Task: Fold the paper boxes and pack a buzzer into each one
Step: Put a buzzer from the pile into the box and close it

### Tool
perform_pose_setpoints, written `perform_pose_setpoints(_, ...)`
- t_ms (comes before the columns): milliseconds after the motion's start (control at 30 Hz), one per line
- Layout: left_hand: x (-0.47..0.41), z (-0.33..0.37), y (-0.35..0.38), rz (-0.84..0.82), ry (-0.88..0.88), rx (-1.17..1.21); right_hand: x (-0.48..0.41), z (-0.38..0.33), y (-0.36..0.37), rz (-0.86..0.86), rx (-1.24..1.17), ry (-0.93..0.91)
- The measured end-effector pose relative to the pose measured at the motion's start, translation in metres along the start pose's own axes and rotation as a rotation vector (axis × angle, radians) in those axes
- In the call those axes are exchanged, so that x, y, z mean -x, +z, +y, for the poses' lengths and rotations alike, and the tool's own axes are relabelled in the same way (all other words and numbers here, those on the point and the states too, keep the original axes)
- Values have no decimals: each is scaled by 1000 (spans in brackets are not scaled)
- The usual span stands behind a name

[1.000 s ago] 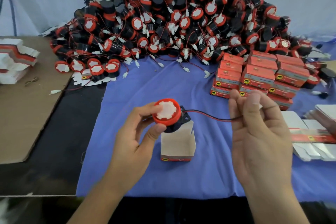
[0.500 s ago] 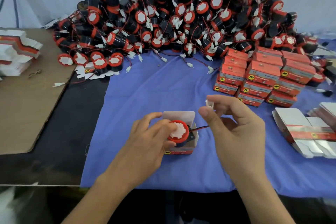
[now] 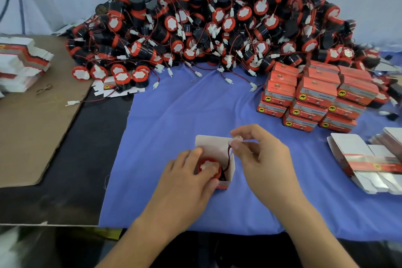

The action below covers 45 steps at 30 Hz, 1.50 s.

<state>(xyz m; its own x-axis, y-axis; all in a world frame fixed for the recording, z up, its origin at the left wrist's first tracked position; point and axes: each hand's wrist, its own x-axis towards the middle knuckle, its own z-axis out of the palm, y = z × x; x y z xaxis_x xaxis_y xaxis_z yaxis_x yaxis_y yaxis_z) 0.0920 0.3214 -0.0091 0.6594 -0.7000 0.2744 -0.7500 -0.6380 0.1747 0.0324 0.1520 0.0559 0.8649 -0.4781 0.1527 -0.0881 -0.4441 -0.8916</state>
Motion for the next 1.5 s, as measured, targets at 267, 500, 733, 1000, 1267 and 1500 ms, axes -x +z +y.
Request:
perform_pose_setpoints(267, 4, 13, 20, 141, -98, 63, 6, -1, 27, -14, 153, -80)
perform_pose_setpoints(500, 11, 17, 38, 249, -145, 232, 12, 7, 60, -157, 410, -36)
perform_pose_setpoints(733, 21, 12, 37, 127, -351, 679, 11, 10, 61, -31, 392, -42)
perform_pose_setpoints(1000, 25, 14, 47, 212, -140, 467, 26, 17, 46, 242, 25, 49)
perform_pose_setpoints(1267, 22, 15, 39, 150, -445, 909, 41, 14, 71, 54, 257, 34)
perform_pose_setpoints(1500, 20, 12, 44, 112, -397, 851, 44, 14, 81, 105, 217, 108)
